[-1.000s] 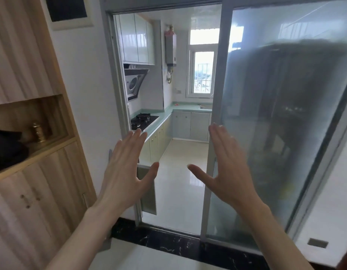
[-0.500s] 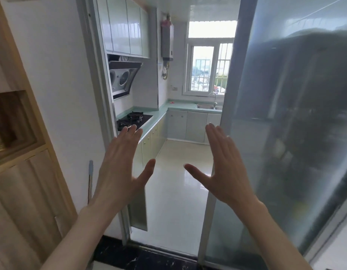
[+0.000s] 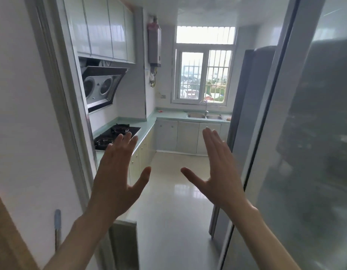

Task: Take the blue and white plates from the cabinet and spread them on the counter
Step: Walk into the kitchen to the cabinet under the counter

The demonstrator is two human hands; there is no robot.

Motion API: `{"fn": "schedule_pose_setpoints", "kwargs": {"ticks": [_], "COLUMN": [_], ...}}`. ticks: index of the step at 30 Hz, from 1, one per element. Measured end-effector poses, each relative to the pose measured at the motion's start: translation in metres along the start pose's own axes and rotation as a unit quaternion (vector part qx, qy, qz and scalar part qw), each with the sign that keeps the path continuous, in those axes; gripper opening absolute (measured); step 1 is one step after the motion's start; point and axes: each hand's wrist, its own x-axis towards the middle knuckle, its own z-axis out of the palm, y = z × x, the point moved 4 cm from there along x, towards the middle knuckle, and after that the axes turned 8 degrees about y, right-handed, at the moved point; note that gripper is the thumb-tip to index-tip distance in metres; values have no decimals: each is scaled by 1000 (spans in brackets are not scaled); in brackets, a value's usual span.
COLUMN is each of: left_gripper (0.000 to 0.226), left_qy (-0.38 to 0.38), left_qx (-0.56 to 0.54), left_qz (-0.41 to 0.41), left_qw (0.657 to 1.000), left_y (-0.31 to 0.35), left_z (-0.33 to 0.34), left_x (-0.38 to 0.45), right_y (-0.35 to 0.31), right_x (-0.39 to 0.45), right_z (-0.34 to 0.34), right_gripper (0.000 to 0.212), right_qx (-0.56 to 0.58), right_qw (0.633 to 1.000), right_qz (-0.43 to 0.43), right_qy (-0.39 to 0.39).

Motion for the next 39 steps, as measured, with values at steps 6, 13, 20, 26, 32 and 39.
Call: {"fn": "schedule_pose_setpoints", "kwargs": {"ticks": [6, 13, 20, 26, 32, 39], "left_gripper": [81, 78, 78, 78, 79, 79], "left_qy": [-10, -9, -14, -36, -49, -46], "left_qx": [-39, -52, -41, -22, -7, 12], "left_qz": [-7, 8, 21, 7, -7, -24], "left_qw": [999, 999, 999, 999, 999, 999], "left_y": [-56, -99, -149, -185, -220, -257], "left_z": [71, 160, 273, 366, 445, 508], "left_x": [43, 89, 161, 228, 271, 310], "right_y": [25, 71, 137, 202, 258, 294], "right_x": [52, 112, 189, 268, 329, 384], "right_z": [61, 137, 233, 303, 369, 428], "right_gripper": [108, 107, 106, 105, 105, 105], "right_qx": [-16, -18, 8, 42, 42, 37], "right_qw": [1000, 1000, 1000, 998, 999, 999], "right_qz": [4, 14, 15, 29, 14, -24], "right_qy": [7, 9, 9, 42, 31, 21]}}
